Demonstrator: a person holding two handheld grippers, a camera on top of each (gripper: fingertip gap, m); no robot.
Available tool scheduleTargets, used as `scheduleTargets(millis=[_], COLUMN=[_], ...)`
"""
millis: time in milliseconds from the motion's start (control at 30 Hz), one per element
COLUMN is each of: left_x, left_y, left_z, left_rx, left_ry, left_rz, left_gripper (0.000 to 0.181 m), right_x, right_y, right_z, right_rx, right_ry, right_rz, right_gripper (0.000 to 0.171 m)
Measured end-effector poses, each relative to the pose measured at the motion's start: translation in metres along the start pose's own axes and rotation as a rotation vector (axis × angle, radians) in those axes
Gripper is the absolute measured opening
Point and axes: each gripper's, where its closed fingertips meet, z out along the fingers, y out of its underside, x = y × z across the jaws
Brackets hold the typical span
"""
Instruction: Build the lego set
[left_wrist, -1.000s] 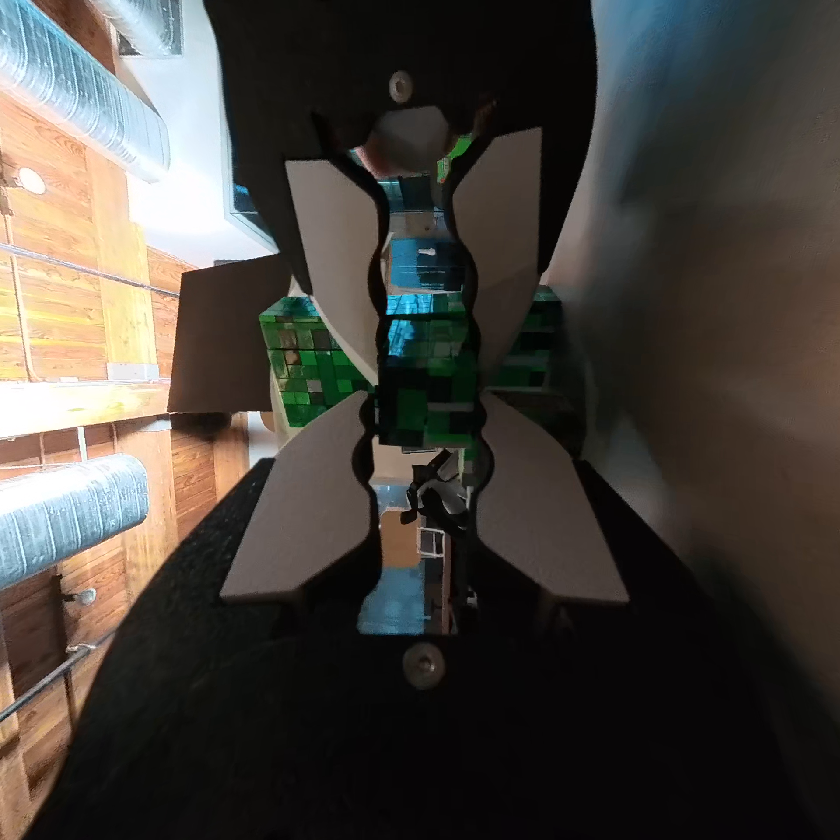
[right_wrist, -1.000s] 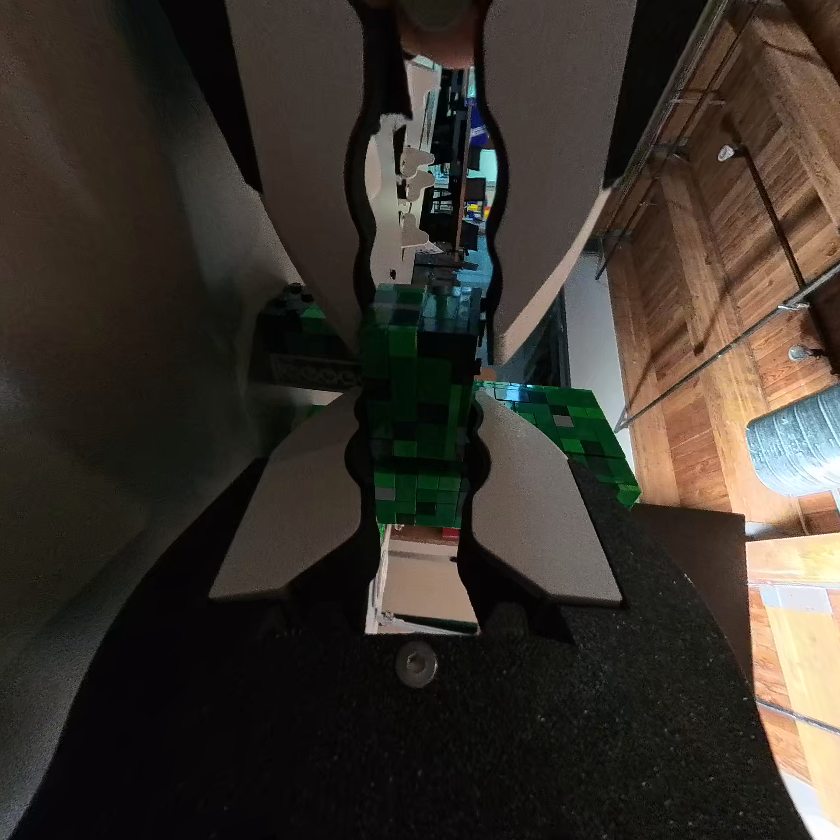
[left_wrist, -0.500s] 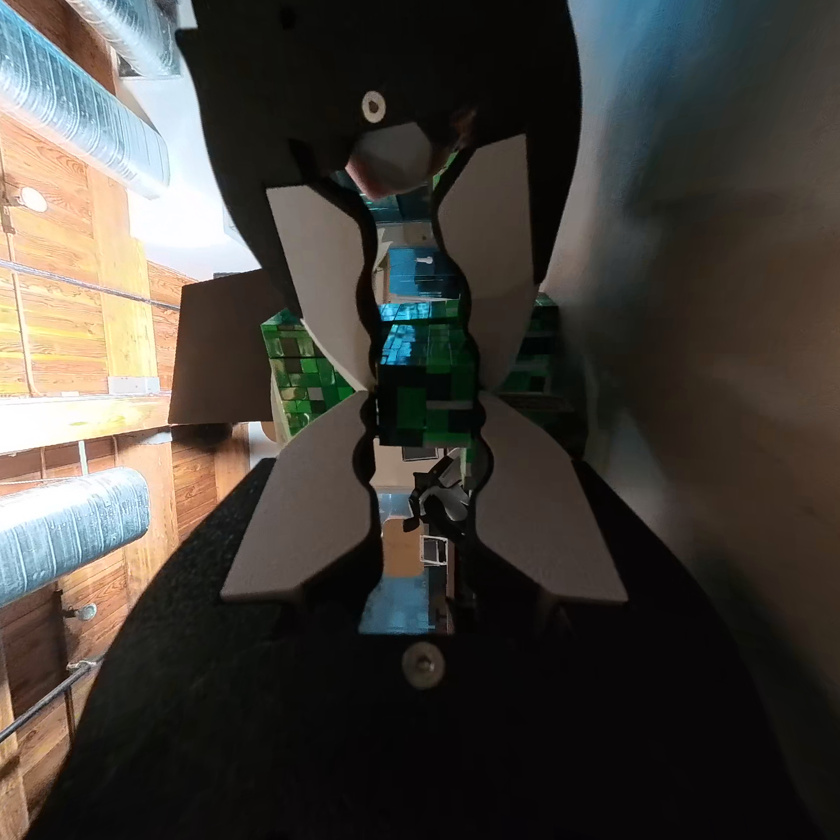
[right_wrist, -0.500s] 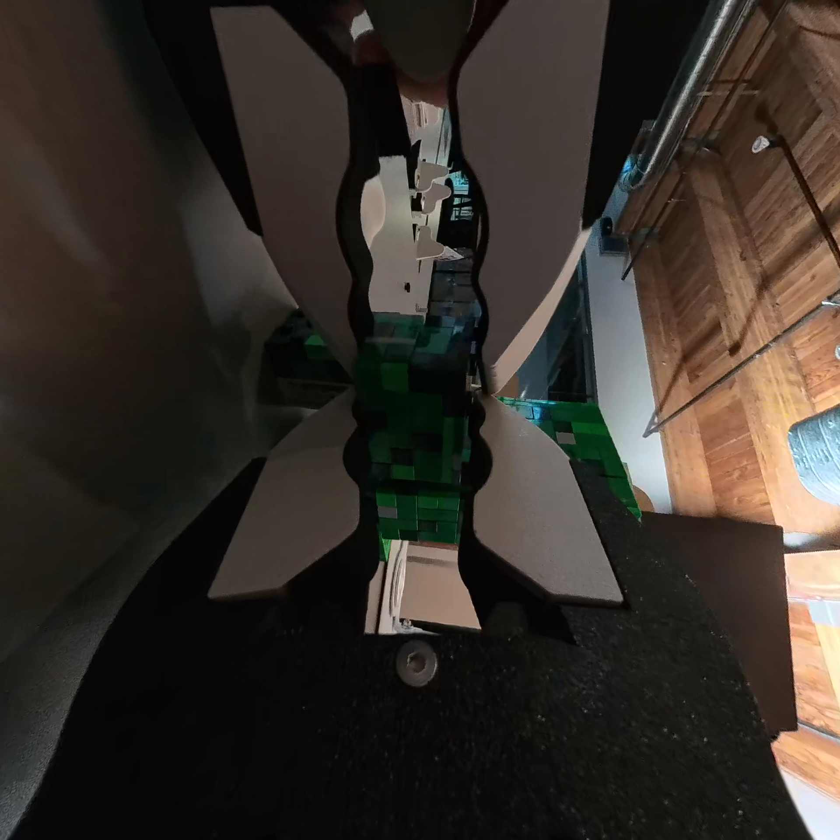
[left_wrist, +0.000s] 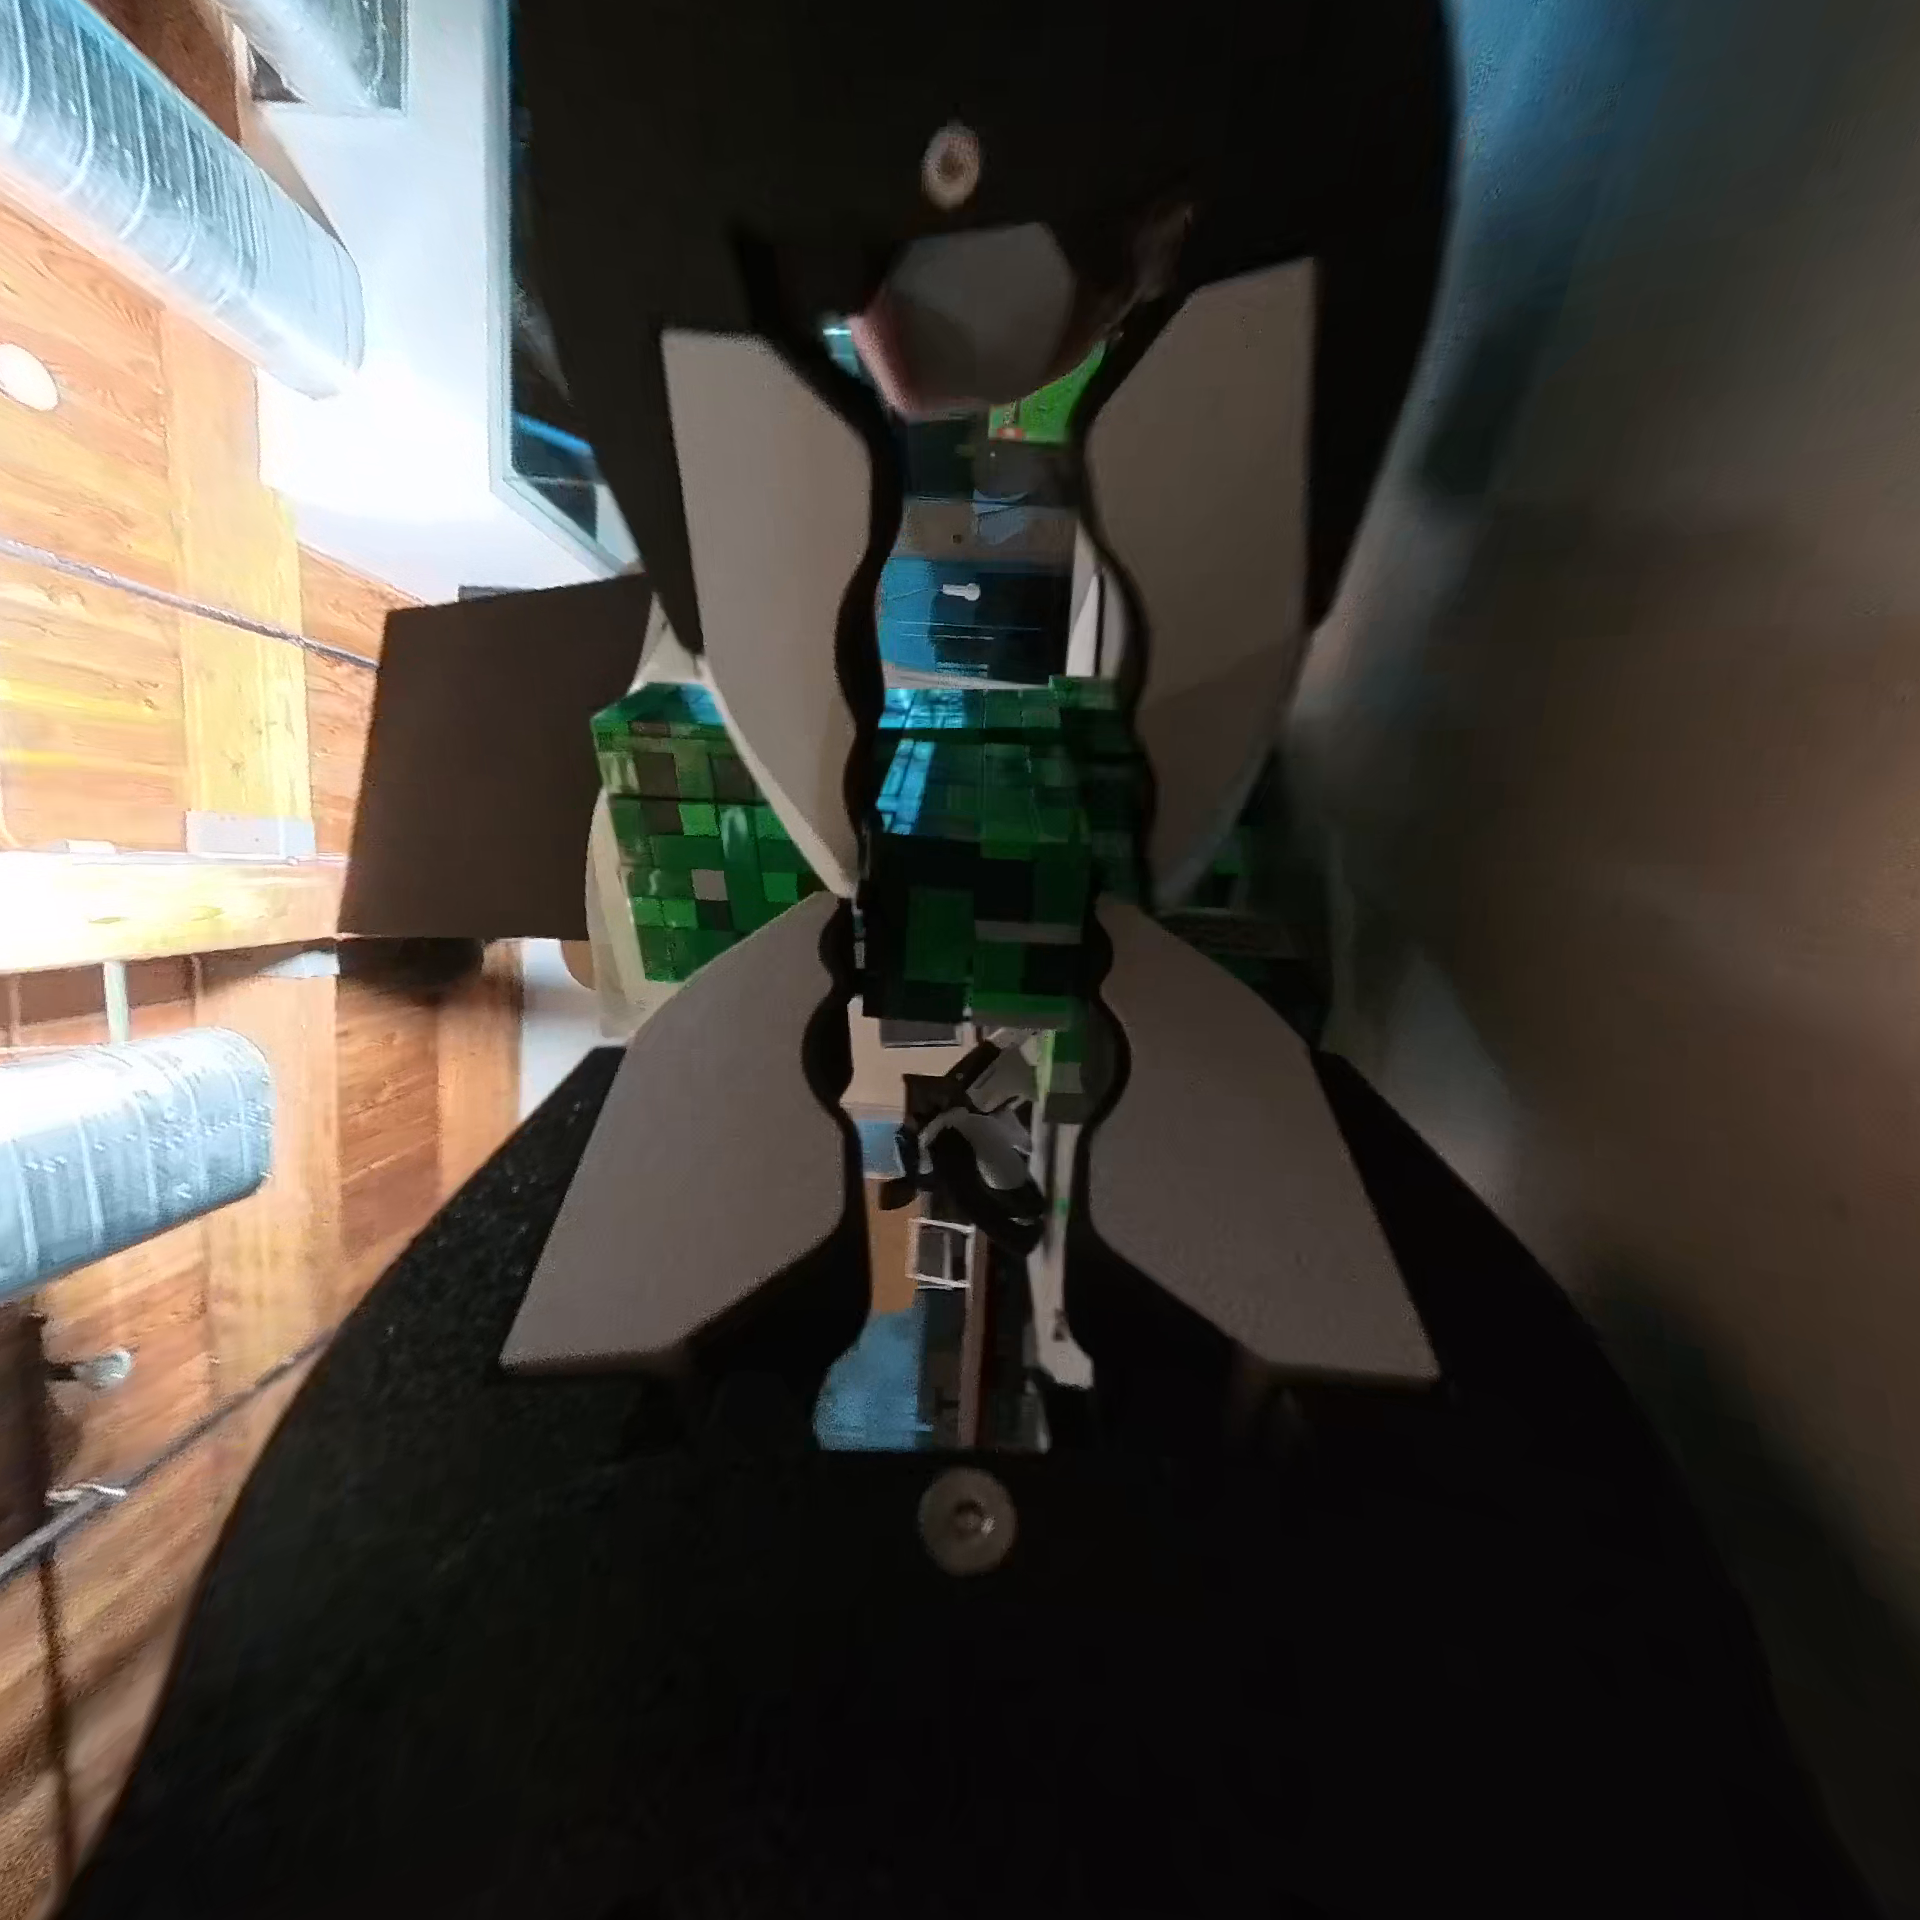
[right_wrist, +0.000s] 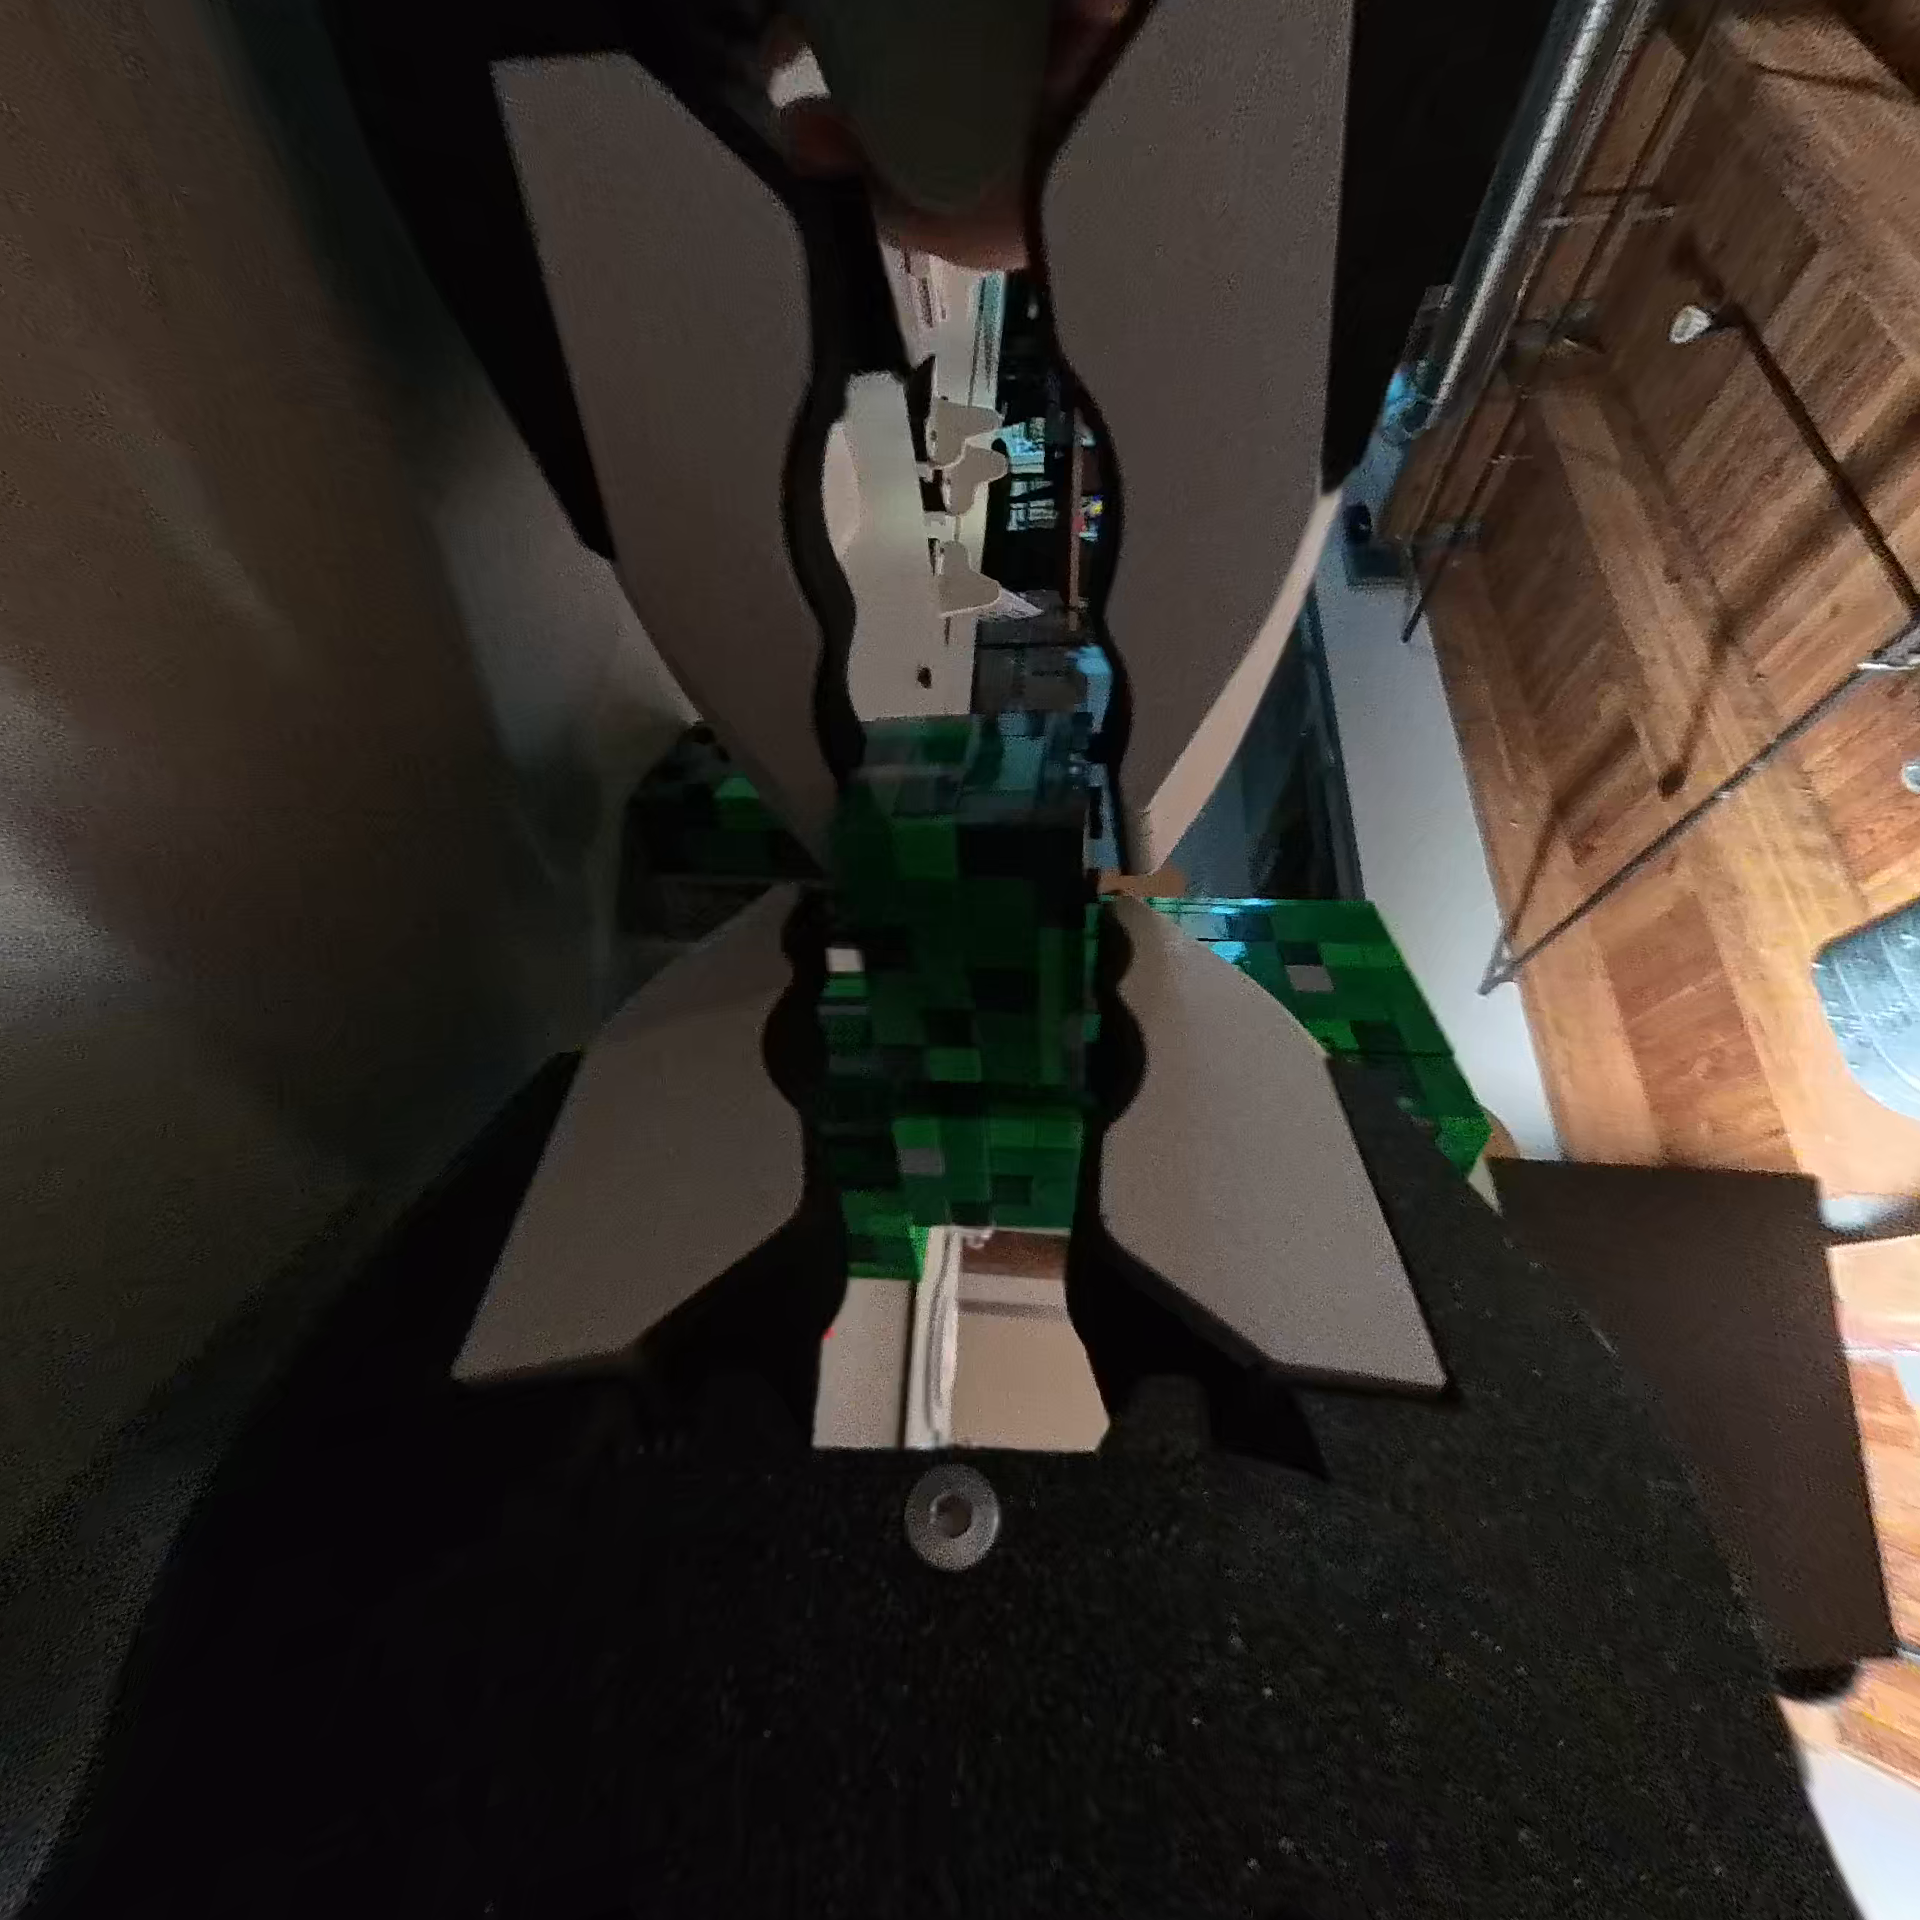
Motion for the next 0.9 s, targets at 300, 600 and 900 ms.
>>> scheduleTargets(millis=[300,600,900], left_x=[0.01,0.009,0.006], left_y=[0.0,-0.019,-0.047], left_z=[-0.018,-0.015,-0.022], left_rx=[0.022,0.04,0.103], left_ry=[0.111,0.117,0.187], left_rz=[-0.159,-0.168,-0.282], left_gripper=[0.053,0.045,0.046], right_x=[-0.02,-0.022,-0.018], right_y=[-0.002,0.015,0.034], right_z=[-0.047,-0.062,-0.082], right_rx=[0.009,-0.093,-0.143], right_ry=[-0.049,-0.08,-0.125], right_rz=[0.059,0.251,0.496], right_gripper=[0.06,0.057,0.055])
